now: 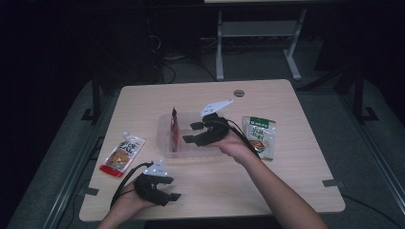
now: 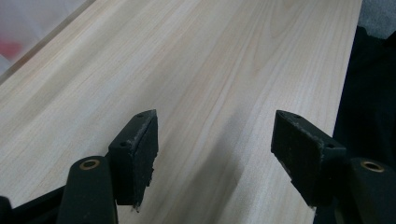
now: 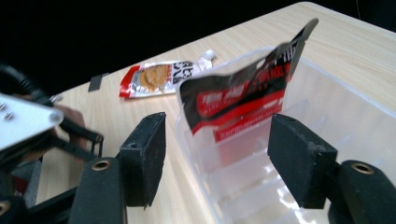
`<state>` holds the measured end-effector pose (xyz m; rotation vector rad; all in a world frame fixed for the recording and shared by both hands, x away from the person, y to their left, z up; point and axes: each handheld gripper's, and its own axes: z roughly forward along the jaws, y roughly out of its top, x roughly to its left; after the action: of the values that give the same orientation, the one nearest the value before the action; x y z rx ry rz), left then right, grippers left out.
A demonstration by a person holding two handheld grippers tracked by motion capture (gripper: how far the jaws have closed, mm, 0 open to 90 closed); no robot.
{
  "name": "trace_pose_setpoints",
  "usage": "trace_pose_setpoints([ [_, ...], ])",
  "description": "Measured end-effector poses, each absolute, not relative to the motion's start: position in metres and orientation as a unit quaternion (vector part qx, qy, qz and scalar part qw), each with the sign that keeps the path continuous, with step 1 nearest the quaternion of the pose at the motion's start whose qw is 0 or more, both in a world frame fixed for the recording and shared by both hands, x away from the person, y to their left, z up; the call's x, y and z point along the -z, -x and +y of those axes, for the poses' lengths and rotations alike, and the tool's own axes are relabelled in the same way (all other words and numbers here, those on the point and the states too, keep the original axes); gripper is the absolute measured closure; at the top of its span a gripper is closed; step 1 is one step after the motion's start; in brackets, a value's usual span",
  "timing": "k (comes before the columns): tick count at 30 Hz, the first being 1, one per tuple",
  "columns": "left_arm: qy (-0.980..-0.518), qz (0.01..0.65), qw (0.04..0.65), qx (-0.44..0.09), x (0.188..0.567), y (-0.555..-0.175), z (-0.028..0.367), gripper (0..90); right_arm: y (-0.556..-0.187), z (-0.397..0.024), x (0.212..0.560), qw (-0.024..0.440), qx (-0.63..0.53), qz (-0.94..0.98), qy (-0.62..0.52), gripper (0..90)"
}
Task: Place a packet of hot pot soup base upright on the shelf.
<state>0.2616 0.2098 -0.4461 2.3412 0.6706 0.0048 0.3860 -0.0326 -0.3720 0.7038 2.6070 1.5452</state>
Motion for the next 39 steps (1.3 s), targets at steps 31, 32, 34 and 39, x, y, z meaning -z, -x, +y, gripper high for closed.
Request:
trace_pose_setpoints([
  [31,-0.898,0.269,0.347,-0.006,0.447,-0.261,0.212,31.0,-0.310,-0.115,0.398,0.027,-0.444,0.870,-0.211,31.5],
  [32,-0.898,0.271,0.347,-0.007,0.447,-0.260,0.213,31.0,-0.307,-0.117,0.400,0.027,-0.443,0.871,-0.212,31.3],
  [34,-0.898,0.270,0.347,-0.010,0.446,-0.260,0.213,31.0,-0.302,-0.120,0.404,0.028,-0.440,0.872,-0.212,30.6],
  [39,-0.896,0.277,0.347,-0.009,0.446,-0.258,0.214,31.0,-0.290,-0.132,0.415,0.029,-0.430,0.875,-0.222,28.6],
])
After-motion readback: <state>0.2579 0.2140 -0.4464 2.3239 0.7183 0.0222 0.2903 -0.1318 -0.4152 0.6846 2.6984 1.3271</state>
